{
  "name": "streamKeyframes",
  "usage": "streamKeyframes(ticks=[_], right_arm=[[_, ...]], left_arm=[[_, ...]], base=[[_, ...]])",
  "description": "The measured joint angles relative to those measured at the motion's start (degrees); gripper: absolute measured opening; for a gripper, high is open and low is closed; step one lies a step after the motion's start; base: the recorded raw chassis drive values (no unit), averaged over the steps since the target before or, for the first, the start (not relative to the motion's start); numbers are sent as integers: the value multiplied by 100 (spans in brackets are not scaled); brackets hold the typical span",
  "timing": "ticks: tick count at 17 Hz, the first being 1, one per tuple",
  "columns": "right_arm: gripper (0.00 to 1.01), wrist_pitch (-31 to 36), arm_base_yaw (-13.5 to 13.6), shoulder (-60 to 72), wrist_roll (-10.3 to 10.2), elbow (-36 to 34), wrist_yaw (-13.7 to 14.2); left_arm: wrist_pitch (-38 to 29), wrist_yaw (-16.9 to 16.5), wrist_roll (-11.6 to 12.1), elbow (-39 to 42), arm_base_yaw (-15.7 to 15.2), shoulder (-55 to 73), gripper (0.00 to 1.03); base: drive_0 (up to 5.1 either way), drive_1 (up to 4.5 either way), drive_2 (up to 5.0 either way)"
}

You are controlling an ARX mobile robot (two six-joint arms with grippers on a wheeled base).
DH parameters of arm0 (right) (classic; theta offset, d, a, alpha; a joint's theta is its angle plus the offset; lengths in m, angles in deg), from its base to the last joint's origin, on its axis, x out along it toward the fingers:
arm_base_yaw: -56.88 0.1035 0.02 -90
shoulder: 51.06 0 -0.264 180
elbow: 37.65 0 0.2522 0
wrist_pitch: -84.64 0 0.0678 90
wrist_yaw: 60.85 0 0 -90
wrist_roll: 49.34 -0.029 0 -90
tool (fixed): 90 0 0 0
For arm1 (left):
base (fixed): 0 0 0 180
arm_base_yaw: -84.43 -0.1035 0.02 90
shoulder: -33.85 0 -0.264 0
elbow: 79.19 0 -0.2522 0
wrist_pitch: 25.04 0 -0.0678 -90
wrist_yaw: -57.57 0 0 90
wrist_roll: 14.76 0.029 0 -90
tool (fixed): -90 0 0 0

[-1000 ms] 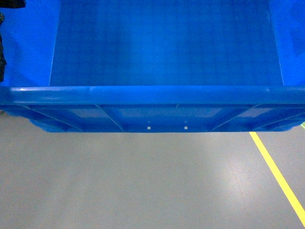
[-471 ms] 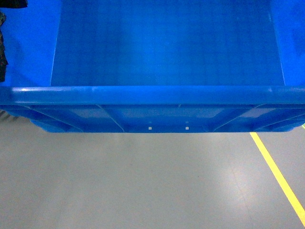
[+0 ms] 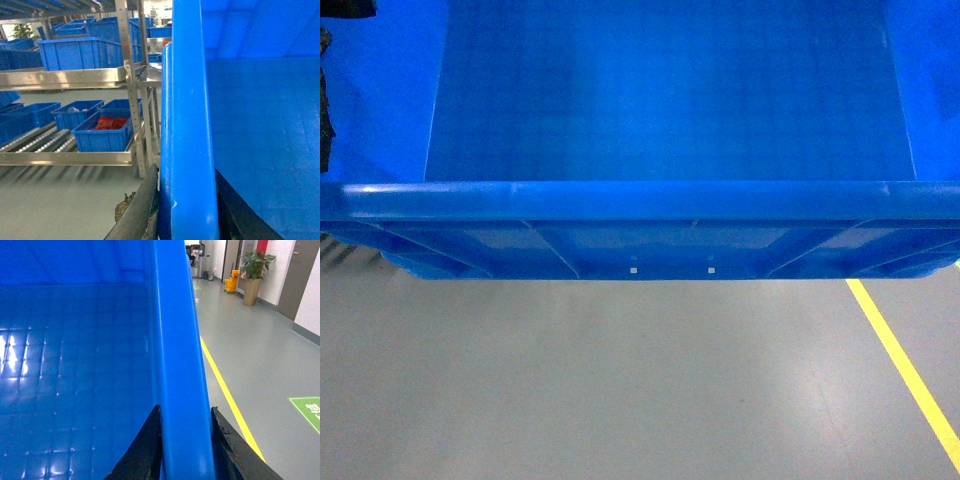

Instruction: Place box next to blue box on left shelf

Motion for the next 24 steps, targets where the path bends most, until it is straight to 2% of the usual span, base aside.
streamKeyframes(ticks=[24], right_arm=[[20,9,2,0,4,0,4]], left_arm=[[7,-13,-2,0,-4,0,18]], base=[[2,408,-404]])
